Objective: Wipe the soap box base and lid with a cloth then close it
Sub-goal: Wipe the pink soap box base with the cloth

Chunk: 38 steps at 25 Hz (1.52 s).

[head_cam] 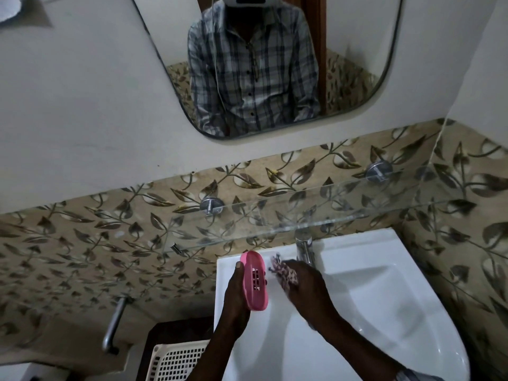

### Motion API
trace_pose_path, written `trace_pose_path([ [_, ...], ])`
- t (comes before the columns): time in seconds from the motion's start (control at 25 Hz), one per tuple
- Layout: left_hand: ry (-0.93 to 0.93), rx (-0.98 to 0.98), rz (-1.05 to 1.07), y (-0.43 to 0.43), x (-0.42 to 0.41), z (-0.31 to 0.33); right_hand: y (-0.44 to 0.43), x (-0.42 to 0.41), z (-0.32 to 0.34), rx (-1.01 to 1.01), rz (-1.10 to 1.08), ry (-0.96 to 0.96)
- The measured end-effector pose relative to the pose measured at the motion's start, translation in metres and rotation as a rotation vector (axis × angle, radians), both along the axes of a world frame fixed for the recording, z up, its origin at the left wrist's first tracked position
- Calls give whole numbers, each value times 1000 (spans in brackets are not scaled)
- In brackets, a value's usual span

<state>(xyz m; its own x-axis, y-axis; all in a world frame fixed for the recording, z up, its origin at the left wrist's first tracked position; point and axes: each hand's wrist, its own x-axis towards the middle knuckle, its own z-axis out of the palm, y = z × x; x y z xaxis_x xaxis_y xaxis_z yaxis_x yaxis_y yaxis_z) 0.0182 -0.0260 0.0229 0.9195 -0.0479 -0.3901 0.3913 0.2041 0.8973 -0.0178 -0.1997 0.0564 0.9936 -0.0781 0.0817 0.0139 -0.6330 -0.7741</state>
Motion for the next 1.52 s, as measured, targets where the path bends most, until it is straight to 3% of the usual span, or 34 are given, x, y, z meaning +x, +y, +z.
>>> trace_pose_path([
  [0.08, -21, 19, -52, -7, -7, 1, 8, 9, 8, 13, 90, -233],
  [0.16, -42, 43, -106, -14, -14, -1, 22, 13, 9, -37, 270, -228],
  [0.28, -35, 75, -111, -19, -26, -1, 26, 19, -1, 93, 87, -3],
  [0.4, -2, -8, -25, -13, -30, -9, 11, 26, 2, -44, 54, 364],
  [0.44, 8, -25, 16, -11, -27, -9, 8, 27, 3, -72, 61, 387],
  [0.6, 83, -102, 126, -14, -17, 0, 29, -5, 22, 141, 136, -42],
  [0.68, 190, -233, 180, -11, -12, 5, 42, -42, 10, 3, 327, -173],
  [0.8, 346, -391, 64, -2, -10, 17, 11, -59, -26, -215, 411, -417],
  [1.0, 296, -463, 117, -8, -14, 19, -4, 2, -13, 155, 108, -306],
  [1.16, 320, -413, 144, -9, -8, 22, 20, -12, -28, 233, 240, -157],
  [1.24, 354, -402, 131, 0, -10, 18, 10, -16, -30, 405, 174, -41],
  [1.4, 376, -509, 73, 20, -19, 26, -7, -2, -20, 785, -176, 232],
  [1.52, 353, -642, -59, 20, -29, 32, -11, 11, -17, 1008, -245, 377],
])
